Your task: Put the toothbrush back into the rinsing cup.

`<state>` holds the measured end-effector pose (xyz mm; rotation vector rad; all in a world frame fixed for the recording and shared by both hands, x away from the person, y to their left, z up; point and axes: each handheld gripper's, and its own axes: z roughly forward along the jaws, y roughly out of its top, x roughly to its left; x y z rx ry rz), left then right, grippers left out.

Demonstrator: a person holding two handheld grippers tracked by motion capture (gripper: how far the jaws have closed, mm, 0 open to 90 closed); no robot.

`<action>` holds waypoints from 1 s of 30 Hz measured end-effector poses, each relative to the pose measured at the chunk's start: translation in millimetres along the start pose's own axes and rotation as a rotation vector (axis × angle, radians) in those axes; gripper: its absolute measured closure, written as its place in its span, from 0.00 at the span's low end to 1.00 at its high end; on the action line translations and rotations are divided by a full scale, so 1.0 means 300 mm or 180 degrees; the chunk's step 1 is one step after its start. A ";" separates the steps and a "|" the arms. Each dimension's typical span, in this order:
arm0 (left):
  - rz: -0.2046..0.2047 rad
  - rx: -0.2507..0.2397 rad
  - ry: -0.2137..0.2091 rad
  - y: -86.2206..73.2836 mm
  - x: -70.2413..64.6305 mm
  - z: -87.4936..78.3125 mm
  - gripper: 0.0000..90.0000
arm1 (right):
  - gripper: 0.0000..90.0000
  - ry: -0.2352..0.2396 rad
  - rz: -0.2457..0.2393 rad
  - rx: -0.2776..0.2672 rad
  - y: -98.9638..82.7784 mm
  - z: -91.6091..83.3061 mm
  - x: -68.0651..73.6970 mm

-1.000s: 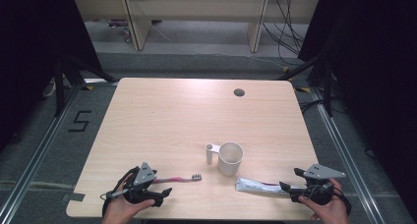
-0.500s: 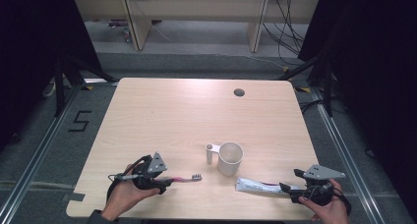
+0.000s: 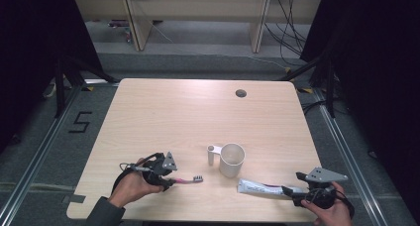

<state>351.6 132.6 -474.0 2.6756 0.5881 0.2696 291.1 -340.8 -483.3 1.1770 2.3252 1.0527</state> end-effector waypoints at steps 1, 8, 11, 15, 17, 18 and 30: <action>0.0015 0.0021 -0.0004 0.004 0.000 0.004 0.70 | 0.28 -0.0006 -0.0025 -0.0008 -0.001 0.000 -0.003; 0.0125 0.0219 -0.0085 0.035 -0.005 0.027 0.77 | 0.28 0.0028 -0.0010 0.0016 -0.003 0.002 0.002; 0.0157 0.0279 -0.0119 0.040 -0.005 0.032 0.79 | 0.28 0.0013 -0.0037 -0.0001 -0.003 0.003 -0.001; 0.0169 0.0366 -0.0154 0.050 -0.005 0.041 0.84 | 0.28 0.0014 -0.0037 0.0001 -0.003 0.003 -0.001; 0.0157 0.0397 -0.0182 0.056 -0.005 0.045 0.84 | 0.28 0.0030 -0.0038 0.0016 -0.002 0.002 -0.002; 0.0162 0.0416 -0.0192 0.060 -0.004 0.046 0.85 | 0.28 0.0034 0.0083 0.0051 -0.004 0.001 0.009; 0.0105 0.0727 -0.0294 0.098 0.001 0.065 0.90 | 0.28 0.0039 -0.0026 0.0027 -0.004 0.004 0.005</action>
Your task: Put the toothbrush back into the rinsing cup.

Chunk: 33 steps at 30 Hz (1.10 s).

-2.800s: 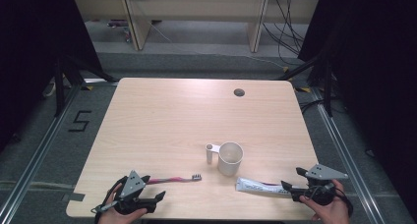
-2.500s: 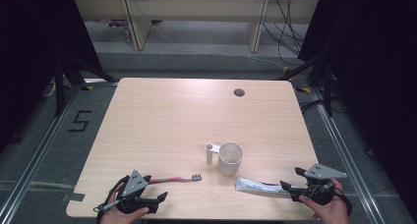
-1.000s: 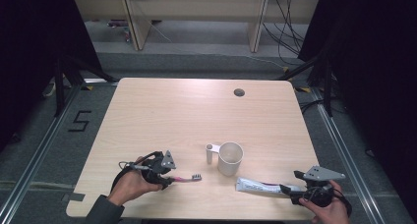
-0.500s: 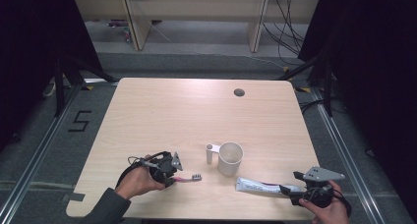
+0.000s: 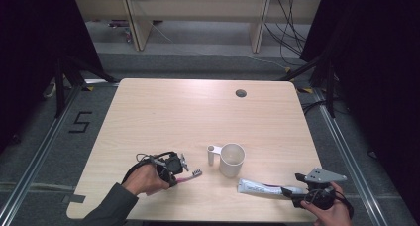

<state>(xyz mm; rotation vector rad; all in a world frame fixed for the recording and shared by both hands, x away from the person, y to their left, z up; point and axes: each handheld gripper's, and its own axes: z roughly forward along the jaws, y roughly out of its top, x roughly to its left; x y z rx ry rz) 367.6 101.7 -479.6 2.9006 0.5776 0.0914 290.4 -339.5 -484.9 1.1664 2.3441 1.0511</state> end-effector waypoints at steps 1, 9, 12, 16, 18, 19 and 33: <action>0.0000 0.0021 -0.0005 0.002 0.001 0.000 0.91 | 0.28 -0.0006 0.0000 -0.0004 0.000 0.000 0.000; -0.0019 0.0162 -0.0028 0.021 0.004 0.001 0.91 | 0.29 -0.0012 -0.0007 -0.0016 0.000 -0.001 0.001; -0.0041 0.0200 -0.0040 0.026 0.005 0.002 0.91 | 0.29 -0.0019 -0.0004 -0.0077 0.003 -0.006 -0.001; -0.0052 0.0244 -0.0048 0.032 0.005 0.002 0.92 | 0.29 -0.0048 -0.0068 -0.0091 0.002 -0.005 -0.006; -0.0059 0.0259 -0.0058 0.033 0.006 0.003 0.92 | 0.29 -0.0017 0.0007 -0.0074 0.002 -0.005 0.001; -0.0054 0.0268 -0.0050 0.034 0.007 0.003 0.92 | 0.29 -0.0021 0.0002 -0.0071 0.001 -0.005 0.001; -0.0166 -0.0016 0.0011 0.004 0.039 -0.049 0.92 | 0.29 -0.0087 -0.0049 -0.0154 0.003 -0.014 -0.010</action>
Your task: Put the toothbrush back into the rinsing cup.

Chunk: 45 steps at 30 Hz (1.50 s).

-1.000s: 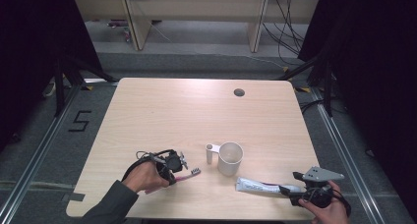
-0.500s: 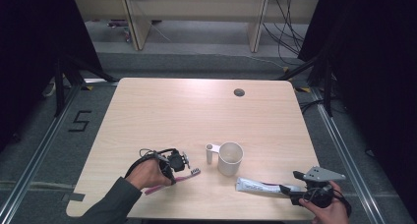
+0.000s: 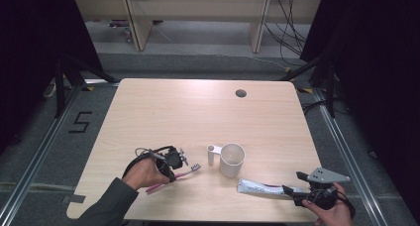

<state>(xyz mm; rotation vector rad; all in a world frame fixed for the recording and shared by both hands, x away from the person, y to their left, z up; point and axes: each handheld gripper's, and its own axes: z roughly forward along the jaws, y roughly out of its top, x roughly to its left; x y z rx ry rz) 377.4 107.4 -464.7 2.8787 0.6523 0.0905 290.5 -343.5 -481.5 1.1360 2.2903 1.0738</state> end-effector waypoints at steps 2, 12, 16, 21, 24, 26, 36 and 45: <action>-0.0067 -0.0136 -0.0004 -0.013 0.014 -0.020 0.92 | 0.29 -0.0007 -0.0002 0.0001 0.000 -0.001 -0.001; -0.0395 -0.0966 0.0106 -0.064 0.054 -0.072 0.92 | 0.29 0.0011 0.0038 0.0007 -0.001 -0.001 -0.003; -0.0460 -0.1231 0.0238 -0.078 0.066 -0.075 0.92 | 0.29 0.0016 0.0058 -0.0007 -0.001 -0.002 -0.003; -0.0666 -0.1745 0.0341 -0.089 0.070 -0.079 0.92 | 0.29 -0.0001 0.0050 -0.0013 -0.001 -0.002 -0.005; -0.0795 -0.2110 0.0382 -0.087 0.069 -0.091 0.92 | 0.29 0.0011 0.0113 0.0006 -0.002 -0.005 -0.002; -0.0825 -0.2199 0.0354 -0.085 0.067 -0.093 0.92 | 0.29 -0.0009 0.0060 -0.0037 -0.001 -0.004 -0.005; -0.1004 -0.2804 0.0337 -0.041 0.044 -0.116 0.92 | 0.29 -0.0034 0.0033 -0.0047 -0.002 -0.004 -0.007; -0.0985 -0.3113 0.0263 0.006 0.030 -0.138 0.92 | 0.29 -0.0019 0.0039 -0.0039 -0.003 -0.003 -0.008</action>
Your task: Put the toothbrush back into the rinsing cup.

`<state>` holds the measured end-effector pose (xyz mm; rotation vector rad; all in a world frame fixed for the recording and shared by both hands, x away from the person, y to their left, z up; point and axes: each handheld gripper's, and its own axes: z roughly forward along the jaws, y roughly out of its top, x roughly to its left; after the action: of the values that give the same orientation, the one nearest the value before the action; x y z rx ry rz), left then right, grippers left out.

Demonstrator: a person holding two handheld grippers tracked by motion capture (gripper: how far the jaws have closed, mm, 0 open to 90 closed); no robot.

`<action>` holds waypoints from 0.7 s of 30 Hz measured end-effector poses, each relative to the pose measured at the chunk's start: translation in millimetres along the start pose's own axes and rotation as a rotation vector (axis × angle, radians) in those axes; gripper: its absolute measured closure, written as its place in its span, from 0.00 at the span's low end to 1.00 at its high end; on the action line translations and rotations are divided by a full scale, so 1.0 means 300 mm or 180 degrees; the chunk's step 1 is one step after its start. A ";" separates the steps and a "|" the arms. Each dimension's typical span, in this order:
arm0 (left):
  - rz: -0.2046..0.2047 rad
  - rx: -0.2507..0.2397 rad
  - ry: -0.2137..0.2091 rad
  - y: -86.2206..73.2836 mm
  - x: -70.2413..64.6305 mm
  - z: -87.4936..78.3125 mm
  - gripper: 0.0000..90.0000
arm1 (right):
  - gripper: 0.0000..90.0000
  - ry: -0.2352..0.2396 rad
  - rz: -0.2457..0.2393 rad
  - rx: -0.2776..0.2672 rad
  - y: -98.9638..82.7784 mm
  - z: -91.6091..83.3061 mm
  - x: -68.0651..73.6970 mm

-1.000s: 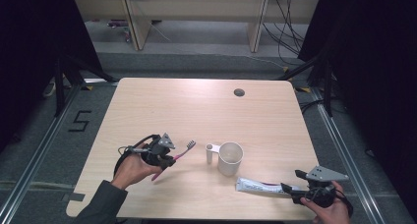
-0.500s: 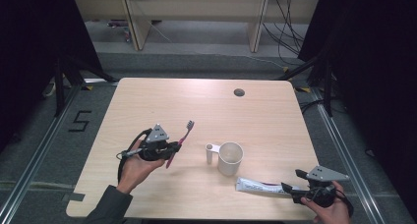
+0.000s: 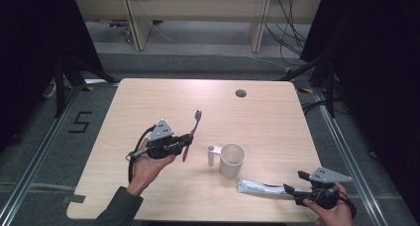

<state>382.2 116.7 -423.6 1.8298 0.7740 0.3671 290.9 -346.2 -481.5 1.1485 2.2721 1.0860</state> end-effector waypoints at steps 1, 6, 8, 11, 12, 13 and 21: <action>0.0020 -0.0042 0.0006 0.005 -0.005 0.004 0.92 | 0.29 -0.0002 0.0001 0.0004 0.000 0.000 0.000; 0.0058 -0.0108 -0.0025 0.049 -0.031 0.016 0.92 | 0.29 0.0038 0.0054 0.0027 -0.001 0.002 0.005; 0.0076 -0.0185 -0.0035 0.068 -0.037 0.019 0.92 | 0.29 -0.0008 -0.0013 -0.0007 0.000 0.000 0.001; 0.0094 -0.0258 -0.0033 0.091 -0.049 0.024 0.92 | 0.29 -0.0017 -0.0006 0.0002 0.000 -0.001 0.001; 0.0111 -0.0287 -0.0044 0.097 -0.051 0.026 0.92 | 0.29 0.0002 0.0008 0.0030 -0.001 -0.002 0.000; 0.0109 -0.0313 -0.0059 0.102 -0.055 0.028 0.92 | 0.29 -0.0020 0.0001 0.0004 -0.001 -0.001 0.001; 0.0142 -0.0455 -0.0088 0.125 -0.082 0.060 0.92 | 0.29 -0.0023 -0.0019 0.0006 -0.001 -0.001 0.000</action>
<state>386.8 79.1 -393.5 1.7166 0.6716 0.4146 290.4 -346.4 -481.5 1.1440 2.2701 1.0757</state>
